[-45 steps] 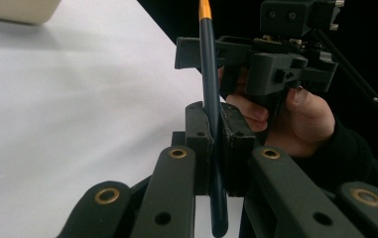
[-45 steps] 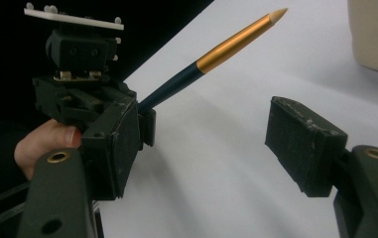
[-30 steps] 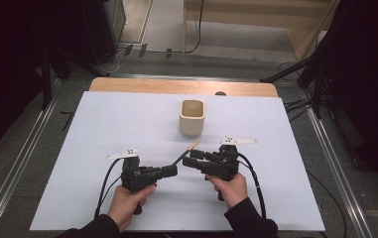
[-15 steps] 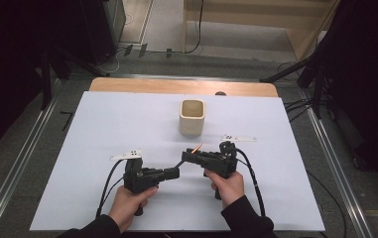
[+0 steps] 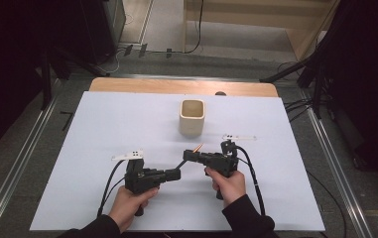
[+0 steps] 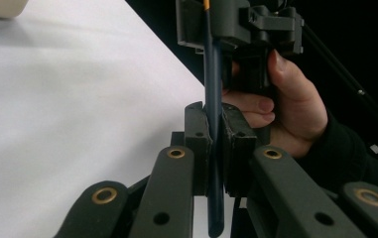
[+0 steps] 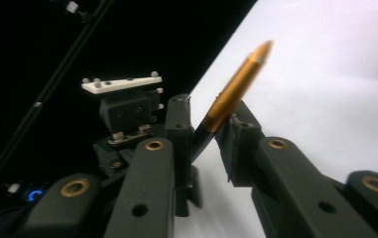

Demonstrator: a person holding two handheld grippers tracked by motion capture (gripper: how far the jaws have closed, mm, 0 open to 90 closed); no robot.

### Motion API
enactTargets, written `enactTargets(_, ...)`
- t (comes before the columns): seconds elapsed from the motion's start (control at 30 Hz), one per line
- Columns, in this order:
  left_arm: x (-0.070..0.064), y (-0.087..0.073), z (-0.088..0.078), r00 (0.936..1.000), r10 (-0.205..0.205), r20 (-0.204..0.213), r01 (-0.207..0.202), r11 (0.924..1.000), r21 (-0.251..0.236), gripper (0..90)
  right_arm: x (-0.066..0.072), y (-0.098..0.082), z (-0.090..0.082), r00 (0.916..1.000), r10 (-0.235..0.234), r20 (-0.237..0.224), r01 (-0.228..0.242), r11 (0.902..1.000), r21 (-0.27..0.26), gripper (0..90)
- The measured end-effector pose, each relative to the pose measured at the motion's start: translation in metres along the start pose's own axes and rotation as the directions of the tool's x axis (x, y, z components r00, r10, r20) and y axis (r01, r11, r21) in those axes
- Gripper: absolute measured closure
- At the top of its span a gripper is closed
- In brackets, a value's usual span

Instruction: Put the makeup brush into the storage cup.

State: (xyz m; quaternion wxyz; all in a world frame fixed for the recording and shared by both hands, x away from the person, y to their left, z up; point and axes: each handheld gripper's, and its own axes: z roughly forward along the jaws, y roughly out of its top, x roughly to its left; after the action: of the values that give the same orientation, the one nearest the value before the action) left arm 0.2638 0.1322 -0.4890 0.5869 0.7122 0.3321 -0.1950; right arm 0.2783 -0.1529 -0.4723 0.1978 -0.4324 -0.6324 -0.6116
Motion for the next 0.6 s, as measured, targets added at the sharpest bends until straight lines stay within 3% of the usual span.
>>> enactTargets(0.13, 0.001, 0.003, 0.003, 0.9999, 0.009, -0.004, -0.009, 0.9990, 0.045, 65.8, 0.000, 0.000, 0.000, 0.9989, 0.012, -0.046, -0.011, 0.9998, 0.013, 83.2)
enactTargets(0.2, -0.001, 0.005, 0.004, 0.9993, 0.036, -0.006, -0.035, 0.9968, 0.073, 60.1, 0.001, 0.001, 0.000, 0.9988, 0.013, -0.048, -0.012, 0.9997, 0.021, 83.4)
enactTargets(0.33, -0.003, 0.010, 0.005, 0.9987, 0.051, -0.008, -0.050, 0.9925, 0.112, 45.3, 0.000, 0.002, -0.001, 0.9983, 0.024, -0.053, -0.022, 0.9994, 0.025, 83.4)
enactTargets(0.6, -0.004, 0.016, 0.000, 0.9983, 0.058, -0.010, -0.056, 0.9876, 0.147, 37.4, -0.002, 0.004, -0.003, 0.9991, 0.026, -0.032, -0.025, 0.9988, 0.042, 83.4)
